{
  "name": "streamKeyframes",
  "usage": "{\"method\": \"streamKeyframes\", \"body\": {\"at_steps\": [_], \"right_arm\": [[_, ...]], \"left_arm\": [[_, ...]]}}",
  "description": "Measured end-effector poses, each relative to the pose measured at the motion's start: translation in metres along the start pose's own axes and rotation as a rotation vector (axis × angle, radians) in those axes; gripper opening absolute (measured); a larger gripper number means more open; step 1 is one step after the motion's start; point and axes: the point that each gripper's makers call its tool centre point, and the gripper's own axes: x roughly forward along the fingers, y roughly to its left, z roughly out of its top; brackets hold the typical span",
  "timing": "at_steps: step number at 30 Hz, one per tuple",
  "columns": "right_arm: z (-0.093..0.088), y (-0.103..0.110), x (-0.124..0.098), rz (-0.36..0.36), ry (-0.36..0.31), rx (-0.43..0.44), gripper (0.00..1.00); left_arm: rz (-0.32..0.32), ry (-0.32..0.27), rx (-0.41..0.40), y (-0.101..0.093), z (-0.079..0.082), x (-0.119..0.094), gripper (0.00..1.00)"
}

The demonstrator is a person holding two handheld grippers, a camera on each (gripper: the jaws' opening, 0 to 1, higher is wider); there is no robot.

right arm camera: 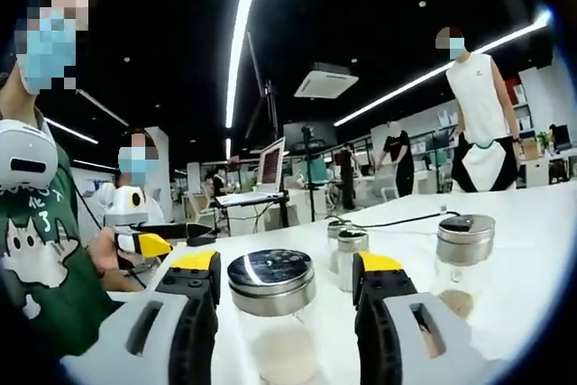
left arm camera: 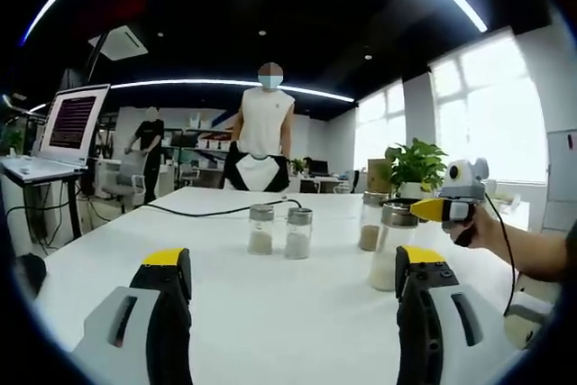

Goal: Rotate the seasoning bottle until the label or dispensing opening points toward the visible target arrow and the bottle remains upright within the marked orientation range

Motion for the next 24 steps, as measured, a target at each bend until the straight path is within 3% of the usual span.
{"method": "streamKeyframes", "body": {"at_steps": [8,24], "right_arm": [[0.001,0.0101,0.0021,0.051,0.0,-0.026,0.39],[-0.0024,0.0086,0.0005,0.023,0.039,-0.042,0.37]], "left_arm": [[-0.002,0.007,-0.006,0.0003,-0.0019,0.0008,0.98],[-0.006,-0.013,-0.003,0.0004,0.0032,-0.0006,0.98]]}}
